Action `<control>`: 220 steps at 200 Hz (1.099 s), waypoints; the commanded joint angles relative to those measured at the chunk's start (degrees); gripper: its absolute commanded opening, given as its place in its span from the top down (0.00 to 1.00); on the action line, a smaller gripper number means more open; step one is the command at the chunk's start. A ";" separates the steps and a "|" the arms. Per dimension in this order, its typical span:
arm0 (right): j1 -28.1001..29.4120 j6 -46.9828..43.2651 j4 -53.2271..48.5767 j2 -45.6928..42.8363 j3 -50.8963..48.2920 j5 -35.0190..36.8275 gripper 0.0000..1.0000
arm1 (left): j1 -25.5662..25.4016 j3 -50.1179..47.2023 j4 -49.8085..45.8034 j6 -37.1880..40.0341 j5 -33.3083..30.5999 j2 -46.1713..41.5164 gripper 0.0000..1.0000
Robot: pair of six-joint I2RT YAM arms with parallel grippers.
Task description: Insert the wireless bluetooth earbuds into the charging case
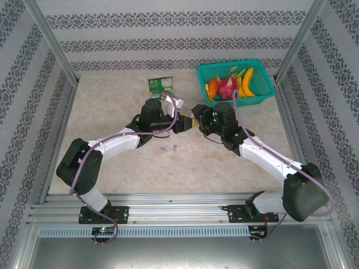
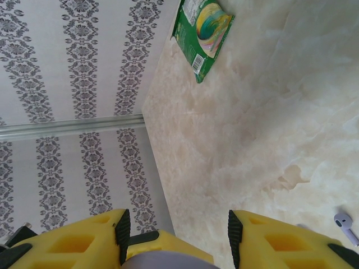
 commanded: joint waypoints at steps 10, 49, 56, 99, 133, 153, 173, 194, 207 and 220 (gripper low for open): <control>-0.28 0.63 1.86 0.65 -0.22 -0.94 0.66 | 0.17 1.21 2.70 -0.41 1.23 0.62 0.65; -0.29 0.80 2.05 0.65 -0.38 -1.05 0.67 | 0.17 1.46 2.70 -0.41 1.29 0.72 0.70; -0.32 0.80 2.09 0.74 -0.37 -1.07 0.67 | 0.19 1.42 2.78 -0.40 1.29 0.80 0.72; -0.36 0.91 2.19 0.48 -0.63 -1.42 0.64 | 0.19 1.33 3.13 -0.60 1.29 0.80 0.84; -1.42 0.21 1.89 -0.59 -0.58 -2.24 0.46 | 0.19 0.86 3.84 -1.11 1.29 0.91 0.94; -3.79 -1.13 1.28 -2.68 -0.90 -3.32 0.30 | 0.18 0.51 3.79 -1.11 1.20 0.75 0.97; -7.36 -3.35 0.10 -6.63 -2.41 -4.29 0.26 | 0.28 0.09 3.19 -0.69 0.94 0.33 0.98; -11.81 -9.45 -1.76 -11.57 -4.46 -6.77 0.26 | 0.53 0.00 2.08 -0.17 1.25 -0.22 0.99; -14.66 -15.80 -1.98 -13.80 -5.57 -10.19 0.26 | 0.79 0.24 0.96 0.48 1.82 -0.59 1.00; -16.69 -23.93 -1.70 -14.75 -5.79 -15.18 0.26 | 1.18 0.74 -0.42 1.05 2.53 -0.99 1.00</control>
